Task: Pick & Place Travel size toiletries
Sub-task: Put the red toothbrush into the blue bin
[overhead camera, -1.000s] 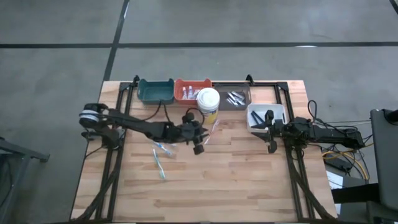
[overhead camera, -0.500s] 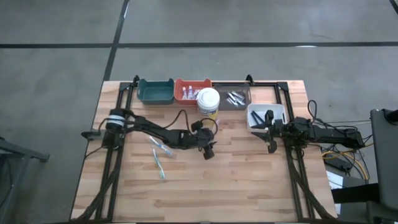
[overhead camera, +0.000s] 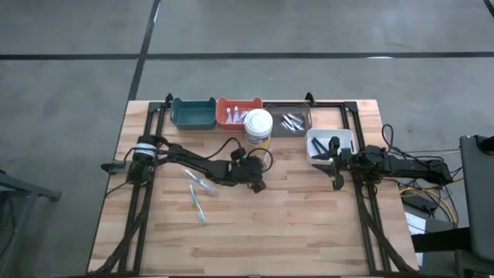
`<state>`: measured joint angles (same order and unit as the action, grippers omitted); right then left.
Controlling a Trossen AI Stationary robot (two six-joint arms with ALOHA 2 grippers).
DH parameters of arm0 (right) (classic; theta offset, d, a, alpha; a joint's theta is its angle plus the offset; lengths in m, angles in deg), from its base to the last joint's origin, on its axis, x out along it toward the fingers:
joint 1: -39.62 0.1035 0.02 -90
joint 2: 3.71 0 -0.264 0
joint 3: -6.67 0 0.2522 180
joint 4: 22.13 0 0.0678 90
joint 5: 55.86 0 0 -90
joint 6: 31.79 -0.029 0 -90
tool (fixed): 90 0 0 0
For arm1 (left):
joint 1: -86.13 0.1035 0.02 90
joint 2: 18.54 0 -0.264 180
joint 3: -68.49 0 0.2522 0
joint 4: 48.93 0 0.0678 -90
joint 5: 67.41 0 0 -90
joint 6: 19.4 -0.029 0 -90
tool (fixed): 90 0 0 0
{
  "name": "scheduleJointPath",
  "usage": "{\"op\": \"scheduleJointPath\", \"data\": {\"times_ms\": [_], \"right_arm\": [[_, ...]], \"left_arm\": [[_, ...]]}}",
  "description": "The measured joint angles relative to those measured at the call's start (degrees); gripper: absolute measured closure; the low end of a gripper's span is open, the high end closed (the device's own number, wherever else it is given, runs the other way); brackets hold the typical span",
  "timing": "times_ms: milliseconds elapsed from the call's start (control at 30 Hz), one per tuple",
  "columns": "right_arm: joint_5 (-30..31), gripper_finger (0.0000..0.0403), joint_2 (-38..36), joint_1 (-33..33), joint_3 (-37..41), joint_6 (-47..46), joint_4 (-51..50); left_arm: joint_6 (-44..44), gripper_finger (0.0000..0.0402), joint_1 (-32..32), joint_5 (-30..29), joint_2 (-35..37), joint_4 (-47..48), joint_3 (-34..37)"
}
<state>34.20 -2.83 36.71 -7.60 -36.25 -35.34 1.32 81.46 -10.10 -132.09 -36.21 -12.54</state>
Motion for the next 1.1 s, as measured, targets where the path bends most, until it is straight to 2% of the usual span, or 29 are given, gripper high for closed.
{"op": "scheduleJointPath", "data": {"times_ms": [167, 400, 633, 800, 1100], "right_arm": [[0.0, 0.0283, 0.0, 0.0, 0.0, 0.0, 0.0], [0.0, 0.0286, 0.0, 0.0, 0.0, 0.1, 0.0], [0.0, 0.0278, 0.0, 0.0, 0.0, 0.0, 0.0], [0.0, 0.0274, 0.0, 0.0, 0.0, 0.0, 0.0], [0.0, 0.0280, 0.0, 0.0, 0.0, 0.1, 0.0]], "left_arm": [[3.9, 0.0223, 0.1, 2.1, -1.0, 1.1, 0.1], [4.3, 0.0223, 0.2, 5.1, -2.2, 1.3, 0.1], [4.8, 0.0233, 0.2, 5.1, -2.1, 1.7, 0.7], [4.8, 0.0261, 0.1, 5.2, -2.0, 2.0, 0.8], [4.8, 0.0338, 0.1, 6.1, -1.7, 2.1, 0.8]]}}
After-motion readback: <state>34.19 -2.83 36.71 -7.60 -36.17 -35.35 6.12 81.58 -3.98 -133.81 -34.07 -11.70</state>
